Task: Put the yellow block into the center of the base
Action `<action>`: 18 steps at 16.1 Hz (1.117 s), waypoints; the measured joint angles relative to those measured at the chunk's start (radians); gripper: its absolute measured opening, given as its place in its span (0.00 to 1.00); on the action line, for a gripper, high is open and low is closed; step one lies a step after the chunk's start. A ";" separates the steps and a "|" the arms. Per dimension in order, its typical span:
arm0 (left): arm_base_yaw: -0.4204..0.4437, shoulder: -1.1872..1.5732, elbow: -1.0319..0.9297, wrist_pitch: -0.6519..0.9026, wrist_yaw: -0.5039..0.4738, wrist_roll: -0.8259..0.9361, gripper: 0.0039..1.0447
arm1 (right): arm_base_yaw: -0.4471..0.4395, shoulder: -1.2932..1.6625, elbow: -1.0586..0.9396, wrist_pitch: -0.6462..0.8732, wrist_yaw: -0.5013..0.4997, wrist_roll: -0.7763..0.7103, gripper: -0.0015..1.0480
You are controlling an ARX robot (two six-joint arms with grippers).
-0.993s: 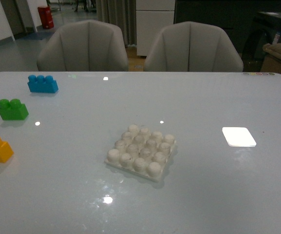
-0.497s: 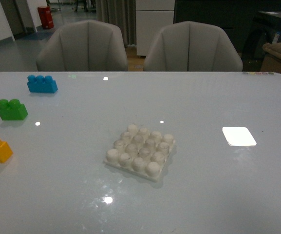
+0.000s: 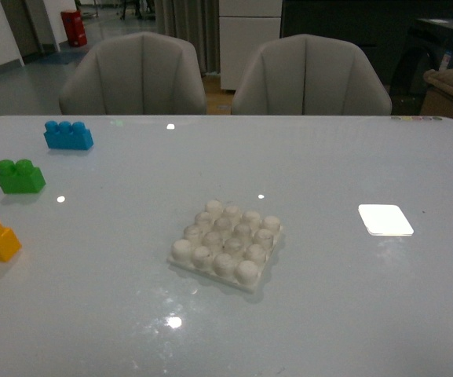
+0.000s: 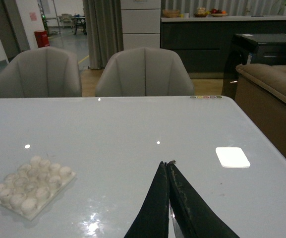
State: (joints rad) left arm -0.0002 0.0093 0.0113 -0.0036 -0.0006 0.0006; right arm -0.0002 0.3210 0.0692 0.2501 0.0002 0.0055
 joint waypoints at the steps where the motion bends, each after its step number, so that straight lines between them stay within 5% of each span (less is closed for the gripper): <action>1: 0.000 0.000 0.000 0.000 0.000 0.000 0.94 | 0.000 -0.024 -0.012 -0.014 0.000 0.000 0.02; 8: 0.000 0.000 0.000 0.000 0.000 0.000 0.94 | 0.000 -0.149 -0.059 -0.074 0.000 0.000 0.02; 11: 0.000 0.000 0.000 0.000 0.000 0.000 0.94 | 0.000 -0.304 -0.059 -0.257 -0.001 0.000 0.02; 18: 0.000 0.000 0.000 0.000 0.000 0.000 0.94 | 0.000 -0.317 -0.058 -0.254 0.000 0.000 0.02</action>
State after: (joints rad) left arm -0.0002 0.0093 0.0113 -0.0032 -0.0006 0.0006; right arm -0.0002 0.0044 0.0109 -0.0036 0.0002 0.0051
